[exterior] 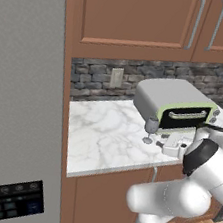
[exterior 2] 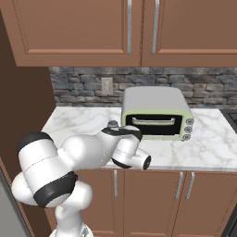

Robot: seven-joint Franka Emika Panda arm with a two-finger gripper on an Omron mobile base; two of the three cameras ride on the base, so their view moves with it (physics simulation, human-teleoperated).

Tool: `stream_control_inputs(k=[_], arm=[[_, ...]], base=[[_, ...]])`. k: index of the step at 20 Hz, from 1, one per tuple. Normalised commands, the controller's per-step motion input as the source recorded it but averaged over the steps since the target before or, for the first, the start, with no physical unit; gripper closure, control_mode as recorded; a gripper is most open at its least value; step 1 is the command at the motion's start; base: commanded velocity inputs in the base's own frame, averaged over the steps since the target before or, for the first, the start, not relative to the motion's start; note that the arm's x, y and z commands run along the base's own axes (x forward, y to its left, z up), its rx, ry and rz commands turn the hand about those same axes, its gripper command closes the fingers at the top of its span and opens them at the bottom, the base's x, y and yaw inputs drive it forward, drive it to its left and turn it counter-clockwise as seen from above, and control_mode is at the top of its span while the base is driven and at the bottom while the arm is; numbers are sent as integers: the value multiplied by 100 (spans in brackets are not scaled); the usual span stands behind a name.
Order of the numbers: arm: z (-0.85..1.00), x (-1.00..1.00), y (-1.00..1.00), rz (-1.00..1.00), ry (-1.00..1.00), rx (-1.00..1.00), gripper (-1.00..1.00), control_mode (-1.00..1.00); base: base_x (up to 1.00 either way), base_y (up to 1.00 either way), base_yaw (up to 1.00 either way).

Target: Retrieve the wine glasses from the counter and place one next to each plate.

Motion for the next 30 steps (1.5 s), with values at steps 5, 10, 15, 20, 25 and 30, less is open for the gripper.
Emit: stream_control_inputs(k=[5, 10, 15, 20, 25, 30], arm=[[-13, 16, 0, -4, 0, 0, -100, -100], [-10, 17, 0, -4, 0, 0, -100, -100], [-7, 20, 0, -4, 0, 0, -100, -100], [-10, 11, 2, -3, 0, 0, -100, -100], [-8, 0, 5, -3, 0, 0, -100, -100], [-8, 7, 3, -3, 0, 0, -100, -100]], base=[[0, 0, 0], [0, 0, 0], [0, 0, 0], [0, 0, 0], [0, 0, 0], [0, 0, 0]])
